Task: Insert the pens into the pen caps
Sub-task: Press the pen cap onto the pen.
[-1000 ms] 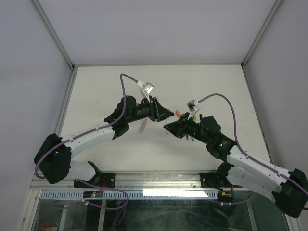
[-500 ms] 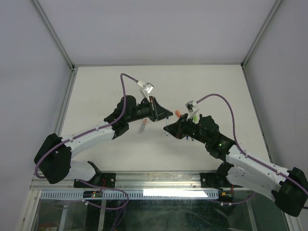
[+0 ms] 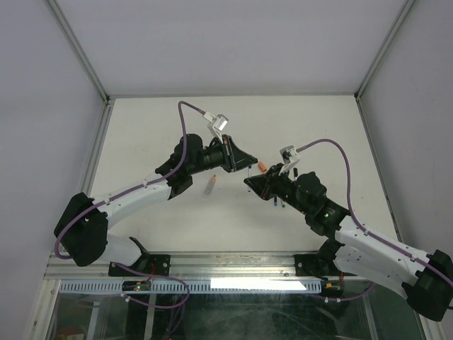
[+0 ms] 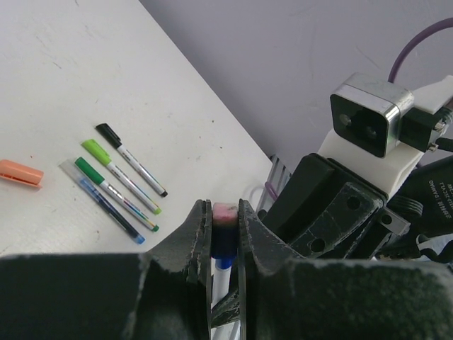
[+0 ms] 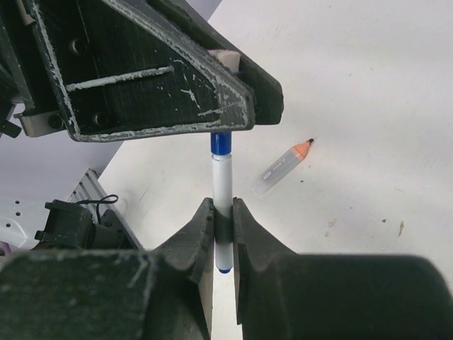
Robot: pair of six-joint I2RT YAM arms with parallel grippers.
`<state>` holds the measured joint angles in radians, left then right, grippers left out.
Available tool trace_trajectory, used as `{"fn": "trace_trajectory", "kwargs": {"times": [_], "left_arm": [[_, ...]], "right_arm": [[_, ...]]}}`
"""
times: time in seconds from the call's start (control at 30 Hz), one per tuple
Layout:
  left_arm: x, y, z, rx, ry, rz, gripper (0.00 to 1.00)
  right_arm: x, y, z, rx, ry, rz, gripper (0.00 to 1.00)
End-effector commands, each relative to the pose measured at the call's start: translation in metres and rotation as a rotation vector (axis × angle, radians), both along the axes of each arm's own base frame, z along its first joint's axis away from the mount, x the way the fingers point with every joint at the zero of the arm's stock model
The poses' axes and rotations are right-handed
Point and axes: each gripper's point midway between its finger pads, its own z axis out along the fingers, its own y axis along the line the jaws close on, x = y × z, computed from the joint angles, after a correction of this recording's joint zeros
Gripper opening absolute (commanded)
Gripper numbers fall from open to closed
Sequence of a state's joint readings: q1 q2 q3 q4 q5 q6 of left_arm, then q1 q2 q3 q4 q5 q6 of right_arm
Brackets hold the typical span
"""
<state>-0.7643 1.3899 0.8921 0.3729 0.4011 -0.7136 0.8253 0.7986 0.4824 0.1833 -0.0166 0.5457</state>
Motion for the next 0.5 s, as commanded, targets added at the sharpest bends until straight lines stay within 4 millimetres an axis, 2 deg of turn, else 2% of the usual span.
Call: {"fn": "trace_trajectory", "kwargs": {"times": [0.0, 0.17, 0.47], "left_arm": [[-0.016, -0.006, 0.003, 0.031, -0.008, -0.084, 0.00], [-0.027, -0.008, -0.015, 0.093, 0.011, -0.098, 0.00], [-0.075, -0.008, -0.059, 0.113, 0.130, -0.129, 0.00]], "right_arm": [[0.037, -0.017, 0.063, 0.095, -0.178, -0.187, 0.00], [0.048, -0.021, 0.081, 0.092, -0.216, -0.244, 0.00], [0.052, -0.051, 0.113, 0.126, -0.342, -0.373, 0.00]]}}
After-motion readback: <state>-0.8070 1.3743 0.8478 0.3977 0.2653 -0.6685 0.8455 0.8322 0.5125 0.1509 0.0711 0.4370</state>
